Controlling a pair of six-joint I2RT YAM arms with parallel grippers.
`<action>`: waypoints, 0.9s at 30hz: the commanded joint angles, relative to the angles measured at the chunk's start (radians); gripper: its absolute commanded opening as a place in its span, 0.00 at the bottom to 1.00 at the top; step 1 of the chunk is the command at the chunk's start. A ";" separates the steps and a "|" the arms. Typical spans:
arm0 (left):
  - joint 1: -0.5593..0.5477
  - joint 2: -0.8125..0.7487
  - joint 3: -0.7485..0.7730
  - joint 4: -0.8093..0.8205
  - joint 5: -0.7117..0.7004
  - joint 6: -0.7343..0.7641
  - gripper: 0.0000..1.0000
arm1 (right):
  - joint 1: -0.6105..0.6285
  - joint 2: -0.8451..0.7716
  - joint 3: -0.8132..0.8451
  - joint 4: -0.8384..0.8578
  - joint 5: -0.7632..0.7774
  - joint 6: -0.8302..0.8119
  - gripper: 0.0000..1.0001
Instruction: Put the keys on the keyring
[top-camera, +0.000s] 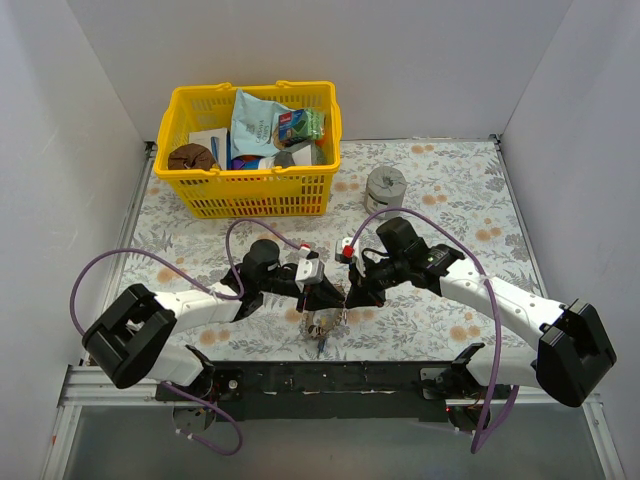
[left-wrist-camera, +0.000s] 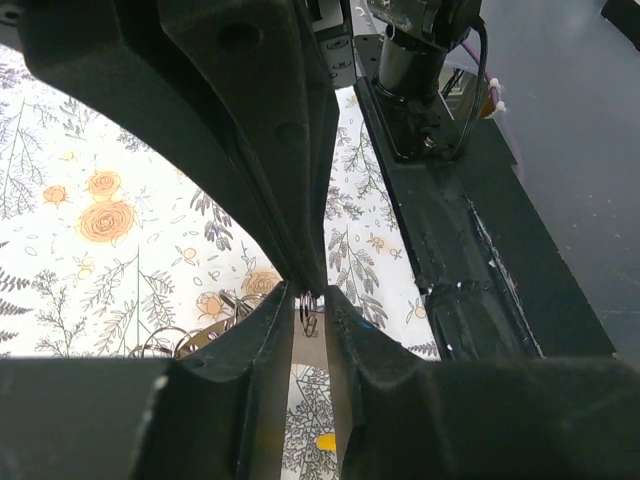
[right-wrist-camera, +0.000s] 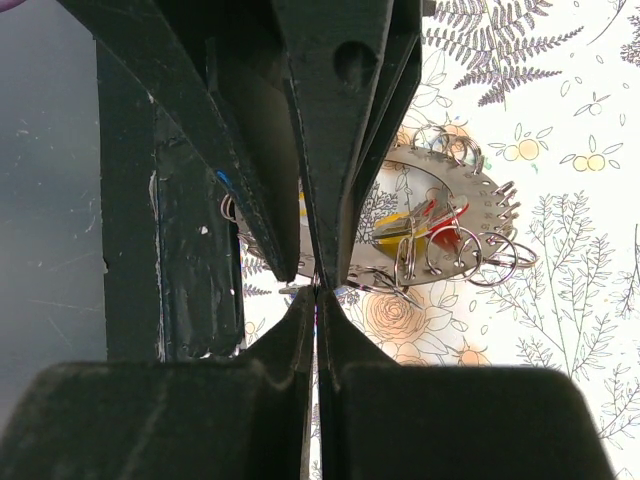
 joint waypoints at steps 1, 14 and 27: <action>-0.010 0.004 0.046 0.002 0.023 0.008 0.13 | 0.009 -0.025 0.037 0.027 -0.028 -0.019 0.01; -0.014 0.008 0.058 -0.069 0.011 0.048 0.12 | 0.009 -0.029 0.038 0.030 -0.022 -0.021 0.01; -0.018 0.027 0.058 -0.077 0.012 0.060 0.00 | 0.009 -0.032 0.041 0.031 -0.022 -0.019 0.01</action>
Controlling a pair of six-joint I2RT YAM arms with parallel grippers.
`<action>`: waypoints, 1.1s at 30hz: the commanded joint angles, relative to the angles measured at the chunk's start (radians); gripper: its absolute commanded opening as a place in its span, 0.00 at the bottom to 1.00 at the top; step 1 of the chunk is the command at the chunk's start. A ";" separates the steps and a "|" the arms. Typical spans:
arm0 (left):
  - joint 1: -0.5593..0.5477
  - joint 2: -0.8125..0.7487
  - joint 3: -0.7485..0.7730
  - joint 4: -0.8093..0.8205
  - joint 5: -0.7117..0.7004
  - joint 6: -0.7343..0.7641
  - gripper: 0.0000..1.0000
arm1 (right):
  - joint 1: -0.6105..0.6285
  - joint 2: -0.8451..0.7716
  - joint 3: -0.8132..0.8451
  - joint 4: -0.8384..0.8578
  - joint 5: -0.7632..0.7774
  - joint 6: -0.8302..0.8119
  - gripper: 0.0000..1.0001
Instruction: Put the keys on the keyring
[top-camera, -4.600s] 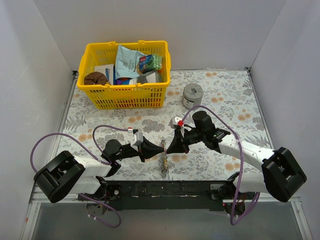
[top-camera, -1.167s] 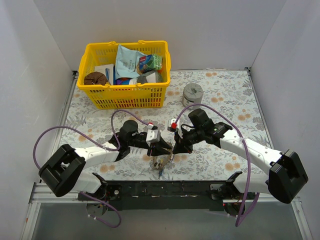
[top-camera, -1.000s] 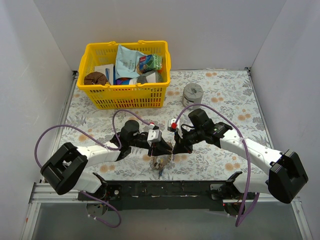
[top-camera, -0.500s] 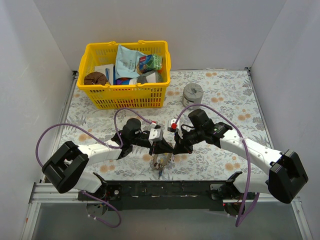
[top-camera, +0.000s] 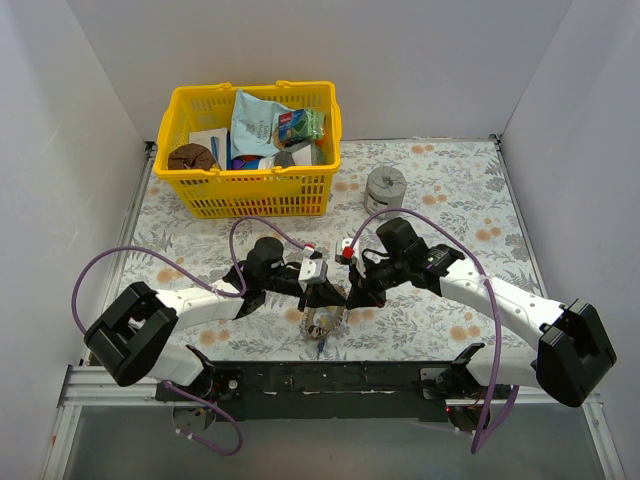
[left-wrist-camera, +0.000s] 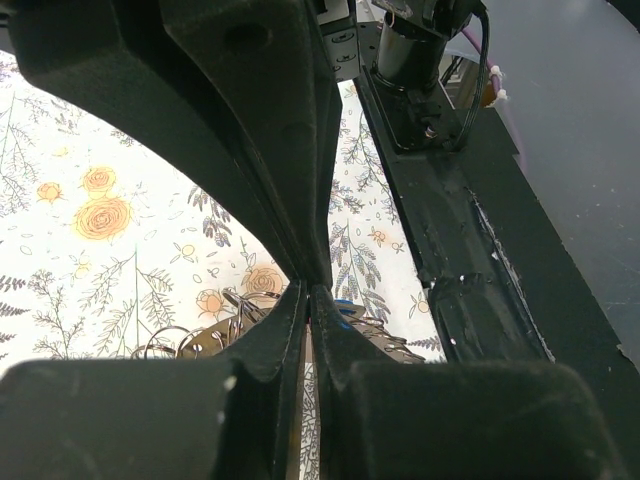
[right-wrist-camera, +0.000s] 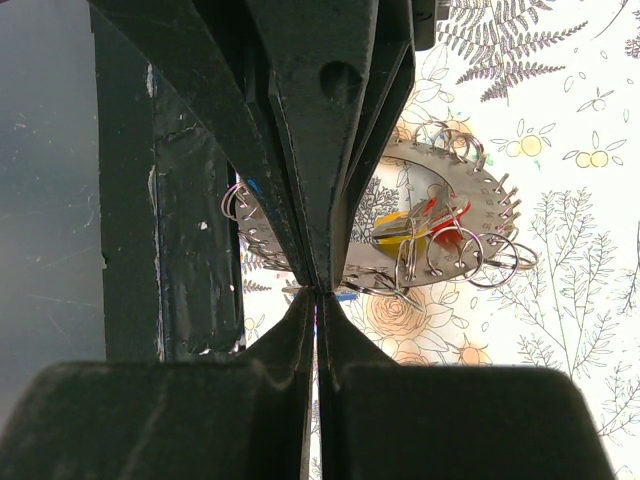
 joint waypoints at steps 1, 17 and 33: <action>-0.010 0.009 0.021 -0.009 0.007 0.015 0.00 | 0.005 -0.034 0.041 0.045 -0.023 -0.009 0.01; -0.011 0.008 -0.004 0.049 -0.008 -0.018 0.00 | 0.005 -0.032 0.040 0.053 -0.020 -0.002 0.01; -0.008 0.026 -0.298 0.825 -0.277 -0.406 0.00 | -0.044 -0.196 -0.133 0.313 -0.009 0.168 0.51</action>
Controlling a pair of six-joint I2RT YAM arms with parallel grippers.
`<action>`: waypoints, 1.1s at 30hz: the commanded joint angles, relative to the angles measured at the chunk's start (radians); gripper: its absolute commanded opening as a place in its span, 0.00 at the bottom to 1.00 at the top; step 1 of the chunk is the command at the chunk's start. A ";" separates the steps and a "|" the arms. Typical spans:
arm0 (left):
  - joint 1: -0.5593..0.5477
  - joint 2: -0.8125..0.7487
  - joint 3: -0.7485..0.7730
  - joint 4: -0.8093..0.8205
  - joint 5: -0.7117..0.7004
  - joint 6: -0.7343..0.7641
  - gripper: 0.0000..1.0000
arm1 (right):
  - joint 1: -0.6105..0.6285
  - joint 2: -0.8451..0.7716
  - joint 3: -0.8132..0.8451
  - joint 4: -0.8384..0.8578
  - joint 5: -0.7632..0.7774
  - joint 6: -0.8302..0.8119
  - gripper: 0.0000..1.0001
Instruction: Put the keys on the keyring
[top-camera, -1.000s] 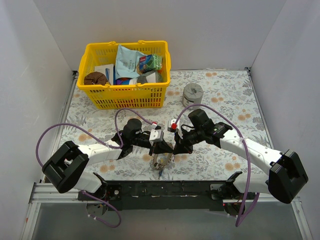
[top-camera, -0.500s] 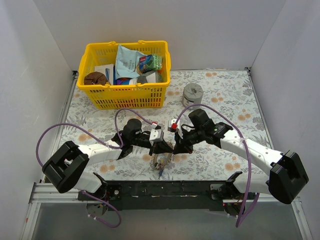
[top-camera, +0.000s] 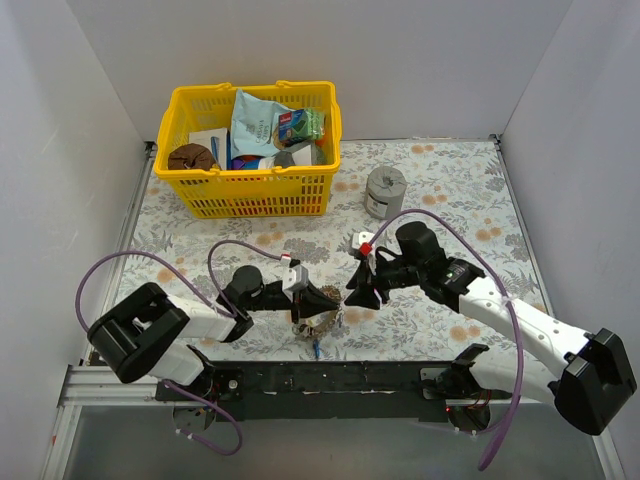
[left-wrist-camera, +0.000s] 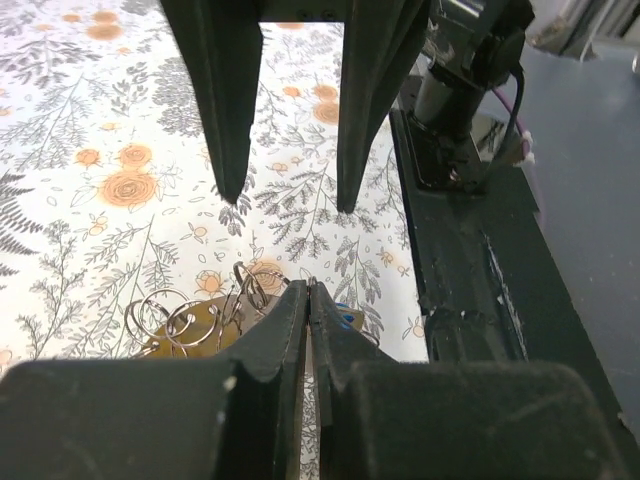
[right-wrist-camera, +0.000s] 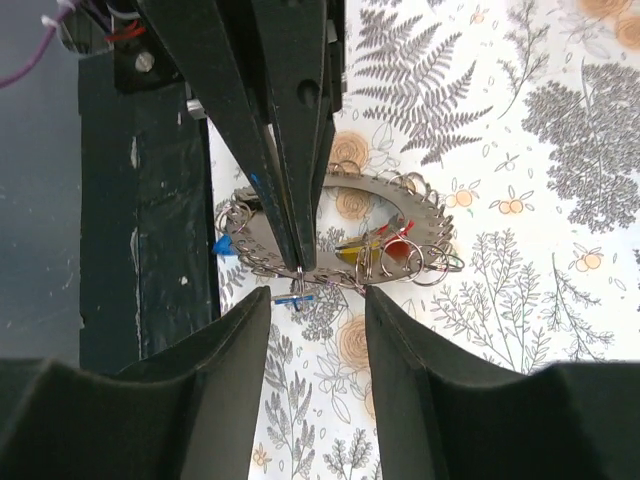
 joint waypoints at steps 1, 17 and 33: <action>0.000 0.020 -0.092 0.396 -0.151 -0.158 0.00 | -0.033 -0.042 -0.036 0.116 -0.062 0.049 0.51; 0.015 0.084 -0.125 0.793 -0.161 -0.248 0.00 | -0.036 0.033 -0.062 0.145 -0.265 0.055 0.47; 0.015 -0.055 -0.059 0.581 -0.084 -0.174 0.00 | -0.036 0.068 -0.068 0.165 -0.168 0.058 0.42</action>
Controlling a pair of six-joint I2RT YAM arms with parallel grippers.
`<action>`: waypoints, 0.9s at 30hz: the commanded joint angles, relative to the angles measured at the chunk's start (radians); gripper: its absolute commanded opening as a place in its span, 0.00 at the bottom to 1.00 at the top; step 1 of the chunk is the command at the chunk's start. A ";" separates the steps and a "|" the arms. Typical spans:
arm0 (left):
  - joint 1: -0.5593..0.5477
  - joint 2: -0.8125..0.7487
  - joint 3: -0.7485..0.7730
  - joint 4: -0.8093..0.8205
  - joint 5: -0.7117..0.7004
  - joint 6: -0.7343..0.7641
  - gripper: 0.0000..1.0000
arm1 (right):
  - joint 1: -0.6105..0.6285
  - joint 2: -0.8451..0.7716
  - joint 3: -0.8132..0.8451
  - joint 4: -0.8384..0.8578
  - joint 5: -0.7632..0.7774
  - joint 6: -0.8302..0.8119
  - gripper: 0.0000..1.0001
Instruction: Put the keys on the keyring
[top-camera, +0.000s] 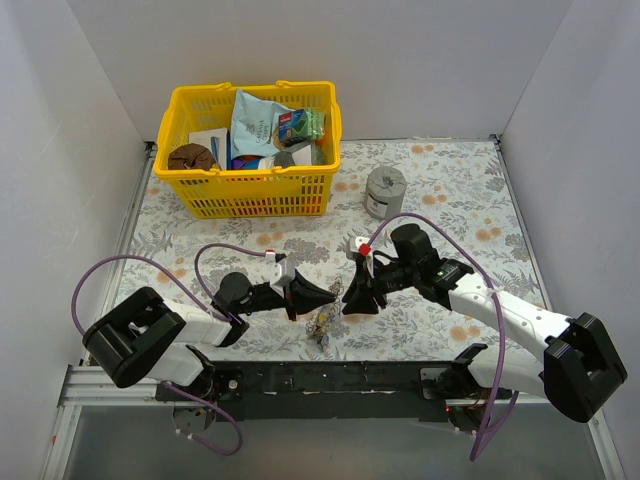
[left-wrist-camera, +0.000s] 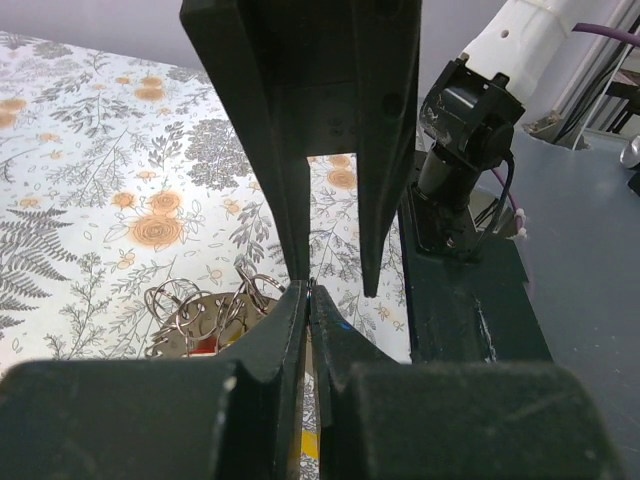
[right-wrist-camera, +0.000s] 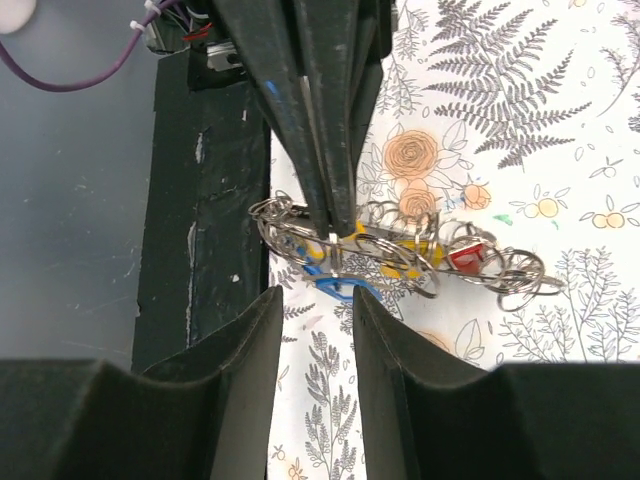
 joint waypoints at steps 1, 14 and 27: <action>0.003 -0.037 0.030 0.297 0.035 0.034 0.00 | 0.000 -0.003 -0.004 0.060 0.034 0.007 0.42; 0.003 -0.030 0.032 0.325 0.038 0.019 0.00 | 0.000 0.027 -0.014 0.098 -0.024 0.022 0.23; 0.003 -0.011 0.022 0.401 0.024 -0.018 0.00 | 0.000 0.081 -0.034 0.132 -0.084 0.015 0.01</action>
